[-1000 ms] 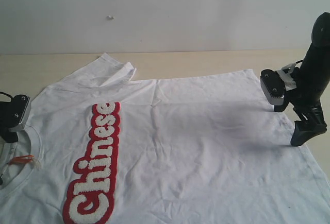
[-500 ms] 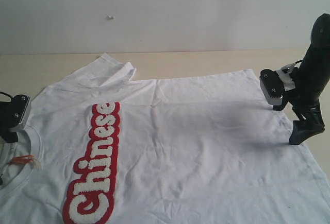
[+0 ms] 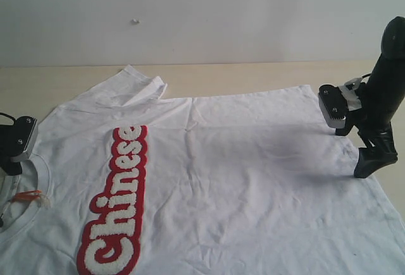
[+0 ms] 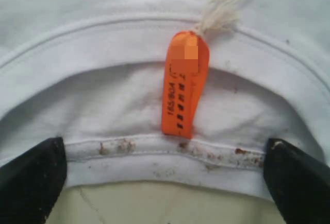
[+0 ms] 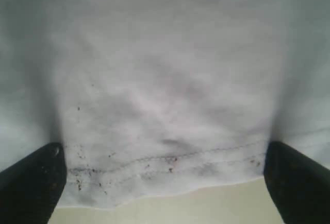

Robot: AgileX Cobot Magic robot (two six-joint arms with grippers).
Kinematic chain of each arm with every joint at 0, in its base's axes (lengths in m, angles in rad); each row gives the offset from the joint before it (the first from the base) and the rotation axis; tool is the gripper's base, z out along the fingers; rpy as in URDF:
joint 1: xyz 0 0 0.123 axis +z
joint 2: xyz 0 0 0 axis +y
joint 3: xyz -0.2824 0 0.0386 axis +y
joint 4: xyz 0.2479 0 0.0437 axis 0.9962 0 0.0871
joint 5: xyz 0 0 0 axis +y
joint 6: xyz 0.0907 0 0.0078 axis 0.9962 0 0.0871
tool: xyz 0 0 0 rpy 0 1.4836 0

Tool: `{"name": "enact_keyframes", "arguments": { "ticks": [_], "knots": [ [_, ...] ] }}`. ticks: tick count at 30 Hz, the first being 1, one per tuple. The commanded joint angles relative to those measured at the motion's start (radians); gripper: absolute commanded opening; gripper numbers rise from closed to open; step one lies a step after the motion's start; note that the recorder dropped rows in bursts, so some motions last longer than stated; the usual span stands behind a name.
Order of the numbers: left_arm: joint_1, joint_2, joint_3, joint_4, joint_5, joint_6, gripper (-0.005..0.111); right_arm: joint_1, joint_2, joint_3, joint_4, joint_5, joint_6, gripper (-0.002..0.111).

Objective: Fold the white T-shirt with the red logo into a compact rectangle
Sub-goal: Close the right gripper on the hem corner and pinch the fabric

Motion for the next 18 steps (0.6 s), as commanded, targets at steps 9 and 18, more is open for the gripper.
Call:
{"name": "enact_keyframes", "arguments": {
  "ticks": [9,18],
  "knots": [
    [0.002,-0.002,0.006,0.008,-0.034,0.003,0.105,-0.004,0.012,-0.003,0.005,0.015,0.061,0.105],
    [0.002,-0.002,0.006,0.008,-0.052,0.003,0.105,-0.004,0.012,-0.003,0.005,0.015,0.063,0.105]
  ]
}}
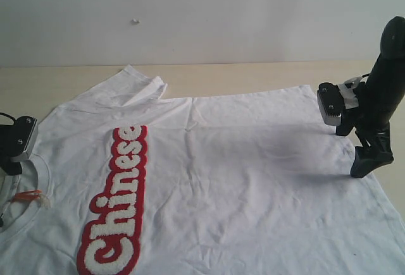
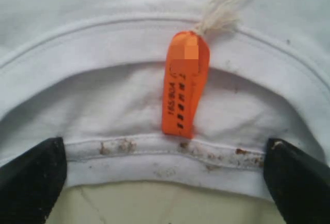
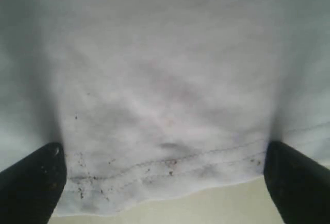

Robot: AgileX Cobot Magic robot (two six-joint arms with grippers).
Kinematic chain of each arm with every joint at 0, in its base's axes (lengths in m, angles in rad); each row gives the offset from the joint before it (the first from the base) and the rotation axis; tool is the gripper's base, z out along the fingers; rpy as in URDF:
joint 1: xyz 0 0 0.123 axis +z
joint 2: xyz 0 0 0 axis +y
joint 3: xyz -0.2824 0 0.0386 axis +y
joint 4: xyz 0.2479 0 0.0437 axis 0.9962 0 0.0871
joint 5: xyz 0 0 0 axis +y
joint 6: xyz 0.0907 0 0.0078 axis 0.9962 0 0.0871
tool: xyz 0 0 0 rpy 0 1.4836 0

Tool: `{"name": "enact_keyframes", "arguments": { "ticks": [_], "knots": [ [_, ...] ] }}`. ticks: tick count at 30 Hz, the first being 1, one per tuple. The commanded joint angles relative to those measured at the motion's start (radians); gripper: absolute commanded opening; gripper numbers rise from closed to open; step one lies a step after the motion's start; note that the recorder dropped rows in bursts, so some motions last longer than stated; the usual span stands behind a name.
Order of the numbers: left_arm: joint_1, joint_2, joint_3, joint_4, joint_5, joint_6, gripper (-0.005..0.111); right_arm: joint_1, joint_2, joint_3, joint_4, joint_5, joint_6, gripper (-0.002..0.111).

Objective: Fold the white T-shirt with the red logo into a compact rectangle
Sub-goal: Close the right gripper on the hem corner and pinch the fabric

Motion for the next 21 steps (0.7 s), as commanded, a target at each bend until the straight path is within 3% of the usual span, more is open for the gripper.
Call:
{"name": "enact_keyframes", "arguments": {
  "ticks": [1,16,18,21],
  "knots": [
    [0.002,-0.002,0.006,0.008,-0.05,0.003,0.105,-0.004,0.012,-0.003,0.001,0.015,0.002,0.105],
    [0.002,-0.002,0.006,0.008,-0.042,-0.004,0.105,-0.004,0.012,-0.003,-0.02,0.004,0.007,0.104],
    [0.002,-0.002,0.006,0.008,-0.042,-0.004,0.105,-0.004,0.012,-0.003,-0.041,0.004,0.018,0.1],
    [0.002,-0.002,0.006,0.008,-0.05,0.001,0.105,-0.004,0.012,-0.003,-0.065,0.004,0.02,0.085]
  ]
}}
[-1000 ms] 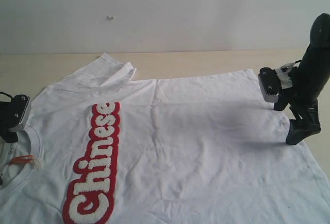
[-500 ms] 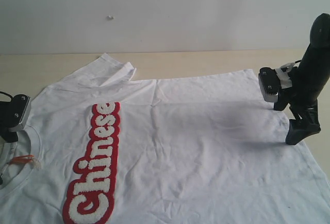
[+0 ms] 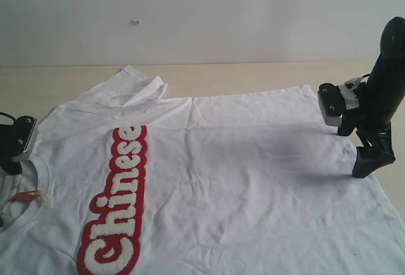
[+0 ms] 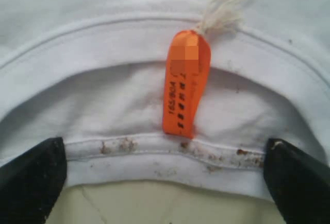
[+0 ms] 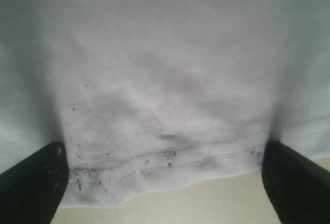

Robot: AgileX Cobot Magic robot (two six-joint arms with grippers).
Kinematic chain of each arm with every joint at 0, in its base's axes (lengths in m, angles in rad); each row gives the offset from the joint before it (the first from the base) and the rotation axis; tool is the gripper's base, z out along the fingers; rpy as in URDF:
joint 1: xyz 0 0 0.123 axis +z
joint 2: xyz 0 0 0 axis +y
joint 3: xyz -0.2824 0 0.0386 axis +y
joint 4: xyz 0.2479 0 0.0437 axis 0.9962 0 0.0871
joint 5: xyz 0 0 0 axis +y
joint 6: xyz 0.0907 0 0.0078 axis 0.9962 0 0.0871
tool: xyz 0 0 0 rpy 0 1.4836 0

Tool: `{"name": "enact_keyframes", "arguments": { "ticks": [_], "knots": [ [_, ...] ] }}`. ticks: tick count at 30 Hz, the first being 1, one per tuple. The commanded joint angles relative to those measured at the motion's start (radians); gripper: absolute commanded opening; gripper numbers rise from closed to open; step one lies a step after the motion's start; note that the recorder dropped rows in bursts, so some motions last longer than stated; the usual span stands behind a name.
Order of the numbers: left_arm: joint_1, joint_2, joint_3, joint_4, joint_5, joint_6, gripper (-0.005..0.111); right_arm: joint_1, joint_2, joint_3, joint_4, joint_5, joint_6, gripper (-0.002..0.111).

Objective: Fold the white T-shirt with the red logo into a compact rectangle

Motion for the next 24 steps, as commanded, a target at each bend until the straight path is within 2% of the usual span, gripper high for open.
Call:
{"name": "enact_keyframes", "arguments": {
  "ticks": [1,5,8,10,11,12,21,24],
  "knots": [
    [0.002,-0.002,0.006,0.008,-0.049,0.001,0.105,-0.004,0.012,-0.003,-0.044,0.008,0.008,0.078],
    [0.002,-0.002,0.016,0.008,-0.049,-0.004,0.105,-0.004,0.012,-0.003,-0.044,0.043,0.005,0.055],
    [0.002,-0.002,0.036,0.008,-0.104,-0.004,0.105,-0.004,0.012,-0.003,-0.044,0.09,-0.018,0.036],
    [0.002,-0.002,0.046,0.008,-0.127,-0.004,0.105,-0.004,0.012,-0.003,-0.044,0.098,-0.041,0.021],
    [0.002,-0.002,0.048,0.008,-0.127,-0.002,0.105,-0.004,0.012,-0.003,-0.042,0.12,-0.074,0.006],
    [0.002,-0.002,0.048,0.008,-0.127,-0.002,0.105,-0.004,0.012,-0.003,-0.042,0.132,-0.089,0.0],
    [0.002,-0.002,0.048,0.006,-0.16,-0.006,0.105,-0.004,0.012,-0.003,-0.042,0.131,-0.108,0.0],
    [0.002,-0.002,0.082,0.006,-0.158,-0.004,0.105,-0.004,0.012,-0.003,-0.042,0.135,-0.108,0.0]
  ]
}}
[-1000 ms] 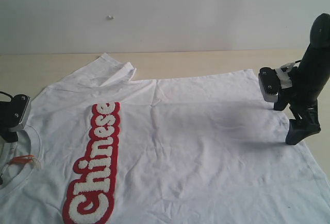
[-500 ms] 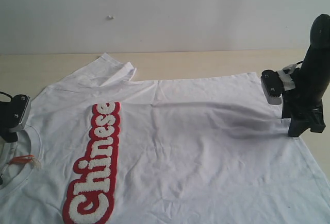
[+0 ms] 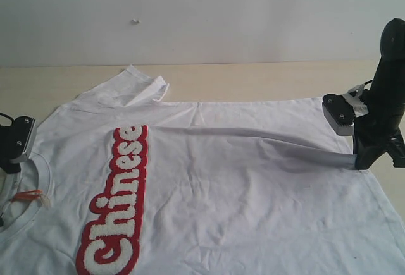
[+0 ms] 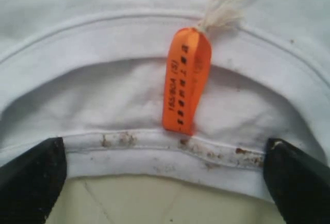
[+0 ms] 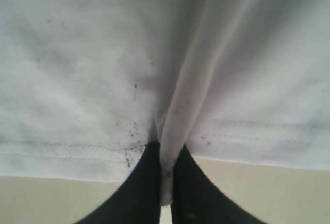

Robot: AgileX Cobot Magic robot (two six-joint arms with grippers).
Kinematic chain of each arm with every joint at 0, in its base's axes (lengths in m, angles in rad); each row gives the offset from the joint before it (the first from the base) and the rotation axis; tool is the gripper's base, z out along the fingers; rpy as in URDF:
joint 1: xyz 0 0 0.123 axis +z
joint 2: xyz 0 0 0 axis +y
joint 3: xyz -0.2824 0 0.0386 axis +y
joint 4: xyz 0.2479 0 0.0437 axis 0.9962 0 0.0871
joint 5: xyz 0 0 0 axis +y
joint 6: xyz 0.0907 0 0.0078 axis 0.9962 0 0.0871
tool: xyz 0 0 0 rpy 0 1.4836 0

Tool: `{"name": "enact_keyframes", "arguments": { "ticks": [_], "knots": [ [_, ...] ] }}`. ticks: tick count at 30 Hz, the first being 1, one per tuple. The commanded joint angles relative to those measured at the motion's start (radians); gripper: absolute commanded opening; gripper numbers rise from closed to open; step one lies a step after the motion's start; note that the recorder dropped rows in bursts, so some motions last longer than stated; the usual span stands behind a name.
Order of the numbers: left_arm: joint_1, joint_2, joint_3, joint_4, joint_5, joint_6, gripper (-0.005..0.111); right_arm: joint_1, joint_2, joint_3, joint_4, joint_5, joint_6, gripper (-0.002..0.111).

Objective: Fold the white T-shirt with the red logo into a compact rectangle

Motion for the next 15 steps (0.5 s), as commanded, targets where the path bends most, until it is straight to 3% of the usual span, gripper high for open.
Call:
{"name": "enact_keyframes", "arguments": {
  "ticks": [1,9,15],
  "knots": [
    [0.002,0.02,0.048,0.008,-0.106,-0.001,0.105,-0.004,0.009,-0.001,-0.007,0.016,-0.01,0.0],
    [0.002,0.02,0.051,0.02,-0.038,0.016,0.105,-0.004,0.009,-0.001,-0.007,0.018,-0.01,0.0],
    [0.002,0.025,0.051,-0.017,-0.04,0.138,0.105,-0.004,0.009,-0.001,-0.005,0.018,-0.01,0.0]
  ]
}}
